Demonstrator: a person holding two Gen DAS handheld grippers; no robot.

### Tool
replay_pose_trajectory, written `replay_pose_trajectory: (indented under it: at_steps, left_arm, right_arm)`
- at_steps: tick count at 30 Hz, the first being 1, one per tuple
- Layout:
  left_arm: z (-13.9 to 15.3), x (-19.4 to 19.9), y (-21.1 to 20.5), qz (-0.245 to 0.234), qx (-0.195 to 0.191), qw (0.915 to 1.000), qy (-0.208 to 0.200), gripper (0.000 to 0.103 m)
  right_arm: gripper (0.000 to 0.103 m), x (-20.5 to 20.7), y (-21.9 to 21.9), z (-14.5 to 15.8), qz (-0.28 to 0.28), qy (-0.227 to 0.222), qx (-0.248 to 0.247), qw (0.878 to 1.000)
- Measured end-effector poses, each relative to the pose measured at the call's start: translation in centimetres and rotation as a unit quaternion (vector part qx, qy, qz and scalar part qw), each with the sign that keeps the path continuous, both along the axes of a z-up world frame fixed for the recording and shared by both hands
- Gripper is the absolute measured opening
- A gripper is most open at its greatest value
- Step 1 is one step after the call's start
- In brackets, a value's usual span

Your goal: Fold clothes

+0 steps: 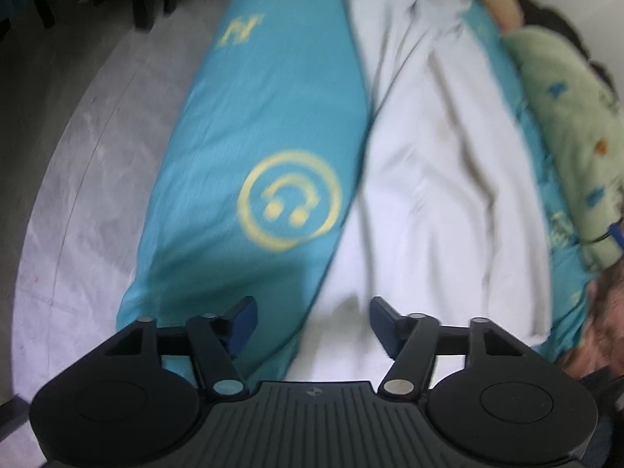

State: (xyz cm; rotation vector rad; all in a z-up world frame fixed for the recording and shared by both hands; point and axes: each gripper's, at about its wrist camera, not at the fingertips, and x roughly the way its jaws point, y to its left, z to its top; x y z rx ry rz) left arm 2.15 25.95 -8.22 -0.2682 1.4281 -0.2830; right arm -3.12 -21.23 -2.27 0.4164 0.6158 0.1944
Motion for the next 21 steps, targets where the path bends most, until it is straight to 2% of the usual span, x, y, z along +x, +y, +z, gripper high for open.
replay_pose_trajectory:
  at_steps: [2, 3, 5, 8, 9, 11, 14, 18, 20, 21]
  left_arm:
    - [-0.8, 0.2, -0.6, -0.016, 0.001, 0.9998, 0.015, 0.042]
    - [-0.9, 0.3, -1.3, -0.037, 0.012, 0.9991, 0.019, 0.035]
    - [-1.2, 0.4, -2.8, -0.078, 0.034, 0.996, 0.027, 0.029]
    - [-0.5, 0.1, -4.7, -0.123, 0.099, 0.9873, 0.016, 0.006]
    - [-0.1, -0.1, -5.3, -0.136, 0.122, 0.9831, 0.008, 0.005]
    - [1.8, -1.5, -7.3, -0.164, 0.168, 0.9718, -0.028, 0.004]
    - [5.2, -4.0, -10.9, -0.208, 0.227, 0.9469, -0.094, 0.001]
    - [10.0, -7.8, -17.3, -0.242, 0.232, 0.9242, -0.183, 0.001]
    - [11.2, -9.2, -20.3, -0.254, 0.227, 0.9137, -0.222, 0.001]
    - [11.3, -9.8, -21.4, -0.257, 0.219, 0.9118, -0.234, 0.001]
  right_arm:
    - [0.086, 0.1, -0.1, -0.2, -0.003, 0.009, 0.003, 1.0]
    - [0.086, 0.2, -0.2, -0.3, -0.005, 0.011, 0.006, 1.0]
    - [0.086, 0.3, -0.4, -0.3, -0.01, 0.014, 0.014, 1.0]
    - [0.086, 0.4, -0.6, -0.5, -0.014, 0.021, 0.024, 0.999]
    - [0.086, 0.5, -0.7, -0.6, -0.014, 0.023, 0.028, 0.999]
    - [0.086, 0.5, -0.8, -0.7, -0.015, 0.027, 0.034, 0.999]
    - [0.086, 0.4, -1.0, -0.8, -0.017, 0.028, 0.039, 0.999]
    - [0.086, 0.4, -1.1, -0.8, -0.017, 0.027, 0.024, 0.999]
    - [0.086, 0.5, -1.4, -0.8, -0.018, 0.028, 0.026, 0.999]
    - [0.086, 0.5, -1.6, -0.9, -0.017, 0.03, 0.029, 0.999]
